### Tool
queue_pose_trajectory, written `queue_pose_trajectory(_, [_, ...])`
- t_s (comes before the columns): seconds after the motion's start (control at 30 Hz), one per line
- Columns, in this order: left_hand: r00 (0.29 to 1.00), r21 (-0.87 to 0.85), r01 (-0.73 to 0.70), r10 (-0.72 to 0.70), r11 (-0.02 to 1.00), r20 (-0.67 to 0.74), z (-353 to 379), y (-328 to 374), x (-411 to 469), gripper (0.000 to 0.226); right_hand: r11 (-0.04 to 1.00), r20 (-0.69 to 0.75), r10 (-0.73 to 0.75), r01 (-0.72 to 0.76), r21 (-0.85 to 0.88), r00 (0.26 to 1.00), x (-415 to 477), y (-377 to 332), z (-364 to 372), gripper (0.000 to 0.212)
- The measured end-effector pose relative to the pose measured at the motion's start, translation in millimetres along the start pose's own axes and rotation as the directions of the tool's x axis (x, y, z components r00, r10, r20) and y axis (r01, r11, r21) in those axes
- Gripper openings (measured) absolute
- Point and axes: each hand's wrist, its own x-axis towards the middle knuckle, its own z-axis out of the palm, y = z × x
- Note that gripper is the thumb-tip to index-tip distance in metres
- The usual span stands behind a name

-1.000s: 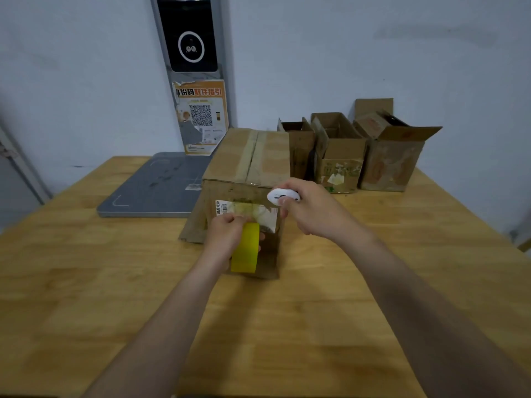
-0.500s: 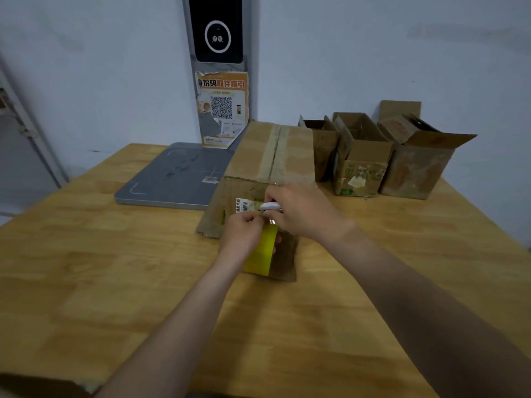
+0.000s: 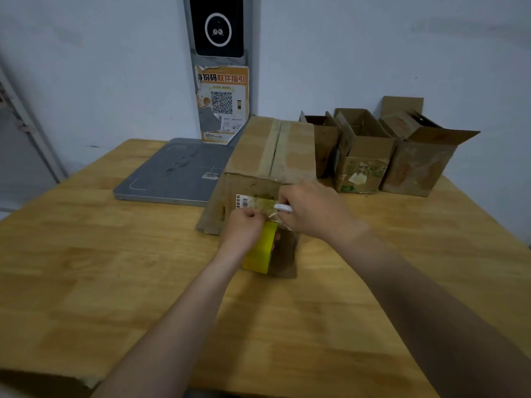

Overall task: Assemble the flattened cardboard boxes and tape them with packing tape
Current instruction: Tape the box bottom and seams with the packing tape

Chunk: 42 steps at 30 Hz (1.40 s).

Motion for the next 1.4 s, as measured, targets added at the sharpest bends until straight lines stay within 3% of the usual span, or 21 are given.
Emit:
queue_pose_trajectory(0.2, [0.993,-0.091,0.107,-0.103,0.99,0.05,3,-9,-3,0.021,0.986,0.128,0.133,-0.145,0.086,0.983,-32,34,8,0.012])
queue_pose_trajectory(0.3, [0.992,-0.085,0.12,-0.116,0.989,0.046,2,-10,-2,0.02,0.965,0.293,0.23,-0.256,0.055,0.928,-49,52,17,0.018])
queue_pose_trajectory(0.4, [0.989,-0.088,0.14,-0.135,0.986,0.057,3,-10,-1,0.02,0.944,0.362,0.308,-0.331,0.003,0.88,-65,64,32,0.016])
queue_pose_trajectory(0.57, [0.98,-0.074,0.149,-0.137,0.986,0.143,11,-4,-8,0.02,0.935,0.498,0.304,-0.355,0.007,0.812,-81,64,57,0.032])
queue_pose_trajectory(0.7, [0.987,-0.115,0.134,-0.122,0.984,0.106,11,0,-15,0.017,0.913,0.527,0.341,-0.409,0.014,0.779,-81,70,49,0.055])
queue_pose_trajectory(0.8, [0.995,-0.149,0.096,-0.094,0.984,0.025,2,6,-18,0.017,0.92,0.436,0.358,-0.391,-0.015,0.826,-75,74,31,0.064])
queue_pose_trajectory(0.93, [0.993,-0.185,-0.001,-0.02,0.983,-0.113,-17,13,-17,0.018,0.95,0.005,0.298,-0.298,0.099,0.954,-54,59,6,0.06])
queue_pose_trajectory(1.03, [0.961,-0.121,-0.037,0.002,0.992,-0.277,-35,13,-9,0.029,0.974,-0.244,0.204,-0.171,0.151,0.948,-29,41,-12,0.041])
queue_pose_trajectory(1.23, [0.844,0.115,-0.168,0.203,0.979,-0.496,-59,31,10,0.046,0.998,-0.112,0.064,-0.065,-0.007,0.992,30,14,-11,0.049])
queue_pose_trajectory(1.3, [0.807,0.167,-0.237,0.29,0.957,-0.515,-59,40,19,0.052,0.992,-0.115,0.056,-0.068,-0.103,0.992,44,9,-4,0.058])
queue_pose_trajectory(1.4, [0.805,0.228,-0.285,0.362,0.931,-0.471,-58,50,35,0.056,0.972,-0.158,0.039,-0.074,-0.222,0.987,50,9,9,0.074])
